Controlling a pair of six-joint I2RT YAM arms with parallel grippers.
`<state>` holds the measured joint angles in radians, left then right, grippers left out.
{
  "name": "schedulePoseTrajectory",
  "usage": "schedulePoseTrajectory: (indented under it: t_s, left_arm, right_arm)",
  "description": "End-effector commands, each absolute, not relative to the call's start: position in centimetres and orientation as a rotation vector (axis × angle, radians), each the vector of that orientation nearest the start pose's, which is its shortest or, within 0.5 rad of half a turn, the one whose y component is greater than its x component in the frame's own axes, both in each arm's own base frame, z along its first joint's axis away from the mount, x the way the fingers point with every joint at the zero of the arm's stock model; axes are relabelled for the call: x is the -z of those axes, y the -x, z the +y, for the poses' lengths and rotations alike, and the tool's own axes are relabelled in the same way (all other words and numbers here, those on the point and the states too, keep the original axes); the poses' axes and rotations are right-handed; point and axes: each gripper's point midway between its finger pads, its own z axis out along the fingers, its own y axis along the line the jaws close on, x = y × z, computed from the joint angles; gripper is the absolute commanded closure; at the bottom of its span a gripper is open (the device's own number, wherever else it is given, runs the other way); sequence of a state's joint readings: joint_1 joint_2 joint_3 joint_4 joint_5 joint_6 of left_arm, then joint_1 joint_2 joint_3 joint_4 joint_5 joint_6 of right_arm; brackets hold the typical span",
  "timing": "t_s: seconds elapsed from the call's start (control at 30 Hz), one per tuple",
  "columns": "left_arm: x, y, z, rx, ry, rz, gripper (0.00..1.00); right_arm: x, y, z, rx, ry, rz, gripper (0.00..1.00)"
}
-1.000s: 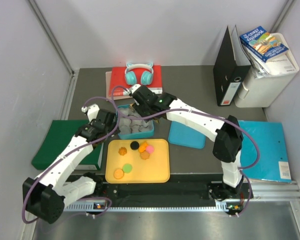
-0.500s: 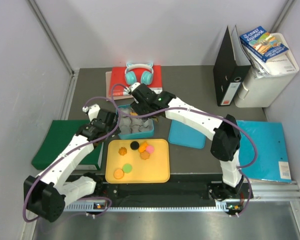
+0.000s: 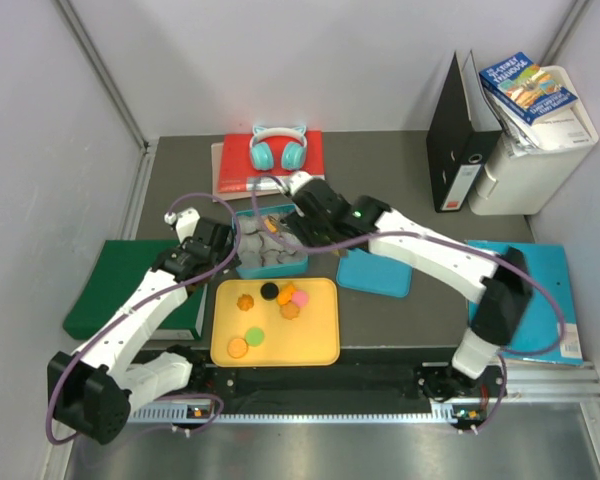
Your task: Pack the cookies
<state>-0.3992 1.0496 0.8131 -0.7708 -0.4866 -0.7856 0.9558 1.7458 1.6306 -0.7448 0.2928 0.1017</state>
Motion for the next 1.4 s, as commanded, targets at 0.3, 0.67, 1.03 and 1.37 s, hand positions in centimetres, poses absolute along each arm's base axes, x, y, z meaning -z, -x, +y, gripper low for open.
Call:
schedulePoseTrajectory:
  t_s: [0.3,0.67,1.03,1.37]
  left_arm:
    - [-12.3,-25.7,-4.3,-0.109,0.646,2.324,0.02]
    - [-12.5,-25.9,-5.0,-0.064,0.65,2.334,0.02]
    - [-12.3,-25.1,-4.6,-0.075,0.64,2.339,0.02]
    - [-12.1,-24.9,-4.6,-0.068,0.643,2.34,0.02]
  right_arm:
    - [-18.1,-14.2,28.0,-0.19,1.042,2.191,0.43]
    - [-17.6,-13.3,32.0,-0.228,1.119,2.128,0.44]
    - [-16.8,-13.7,36.1,-0.234,1.228,2.088,0.44]
    - [-15.5,-14.0,37.9,-0.213,1.279,2.085,0.44]
